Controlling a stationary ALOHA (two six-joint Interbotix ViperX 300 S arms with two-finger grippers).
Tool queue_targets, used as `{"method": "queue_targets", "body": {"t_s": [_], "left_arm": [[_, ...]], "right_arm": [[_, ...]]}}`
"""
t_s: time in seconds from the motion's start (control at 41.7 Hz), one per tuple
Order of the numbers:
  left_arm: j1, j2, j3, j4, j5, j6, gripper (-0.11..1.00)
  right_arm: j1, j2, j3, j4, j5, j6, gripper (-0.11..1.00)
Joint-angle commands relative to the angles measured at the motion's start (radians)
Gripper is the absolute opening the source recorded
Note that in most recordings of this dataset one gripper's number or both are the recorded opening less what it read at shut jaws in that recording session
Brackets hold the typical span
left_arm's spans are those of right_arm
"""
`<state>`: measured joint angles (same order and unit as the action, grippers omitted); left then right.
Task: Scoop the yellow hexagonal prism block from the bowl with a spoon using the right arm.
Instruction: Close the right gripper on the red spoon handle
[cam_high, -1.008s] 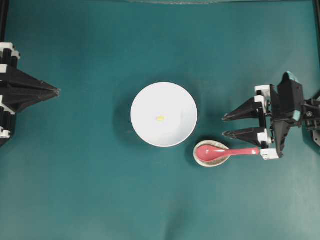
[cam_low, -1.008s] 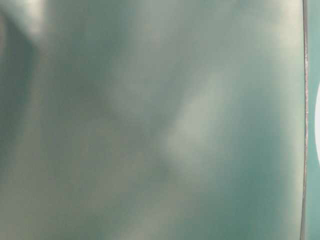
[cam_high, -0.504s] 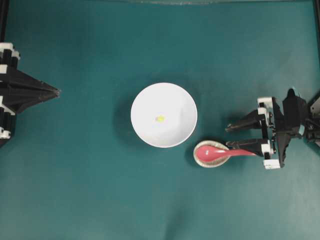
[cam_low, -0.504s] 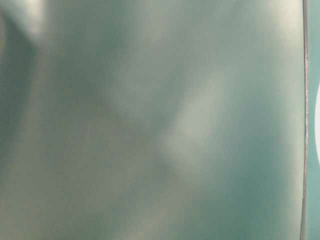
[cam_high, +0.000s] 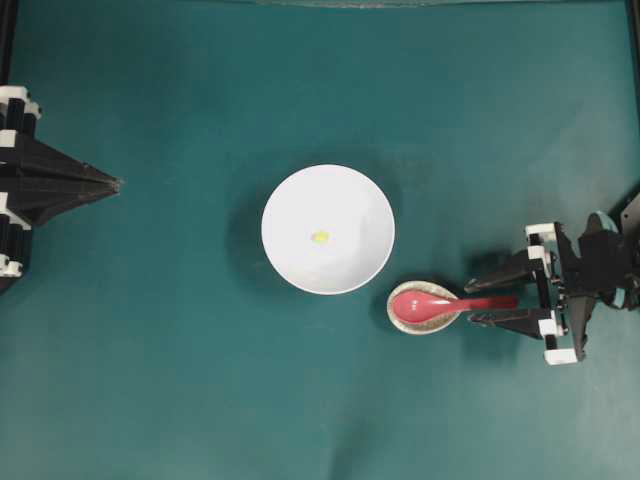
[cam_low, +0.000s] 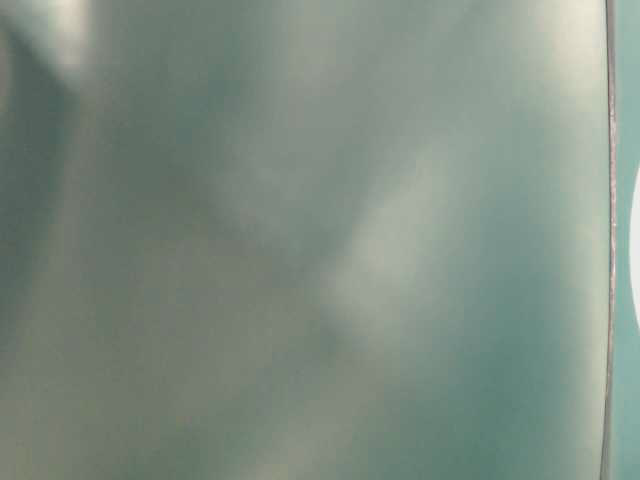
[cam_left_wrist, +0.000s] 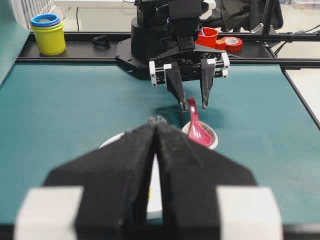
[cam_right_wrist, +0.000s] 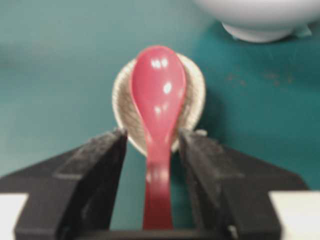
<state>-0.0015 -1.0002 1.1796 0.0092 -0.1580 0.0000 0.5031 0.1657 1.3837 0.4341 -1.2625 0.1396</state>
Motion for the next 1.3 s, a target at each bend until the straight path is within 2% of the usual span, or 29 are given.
{"method": "queue_targets", "body": {"t_s": [0.0, 0.288, 1.152, 1.272], "left_arm": [[0.000, 0.008, -0.023, 0.002, -0.006, 0.002, 0.00], [0.000, 0.008, -0.023, 0.002, -0.006, 0.000, 0.00], [-0.002, 0.009, -0.023, 0.002, -0.006, 0.000, 0.00], [0.000, 0.009, -0.023, 0.002, -0.006, 0.000, 0.00]], "right_arm": [[0.003, 0.009, -0.008, 0.012, -0.026, -0.002, 0.52], [0.014, 0.035, -0.014, 0.014, -0.034, -0.002, 0.47], [0.018, 0.055, -0.021, 0.031, 0.005, -0.002, 0.47], [0.018, 0.055, -0.020, 0.029, 0.005, -0.002, 0.44]]}}
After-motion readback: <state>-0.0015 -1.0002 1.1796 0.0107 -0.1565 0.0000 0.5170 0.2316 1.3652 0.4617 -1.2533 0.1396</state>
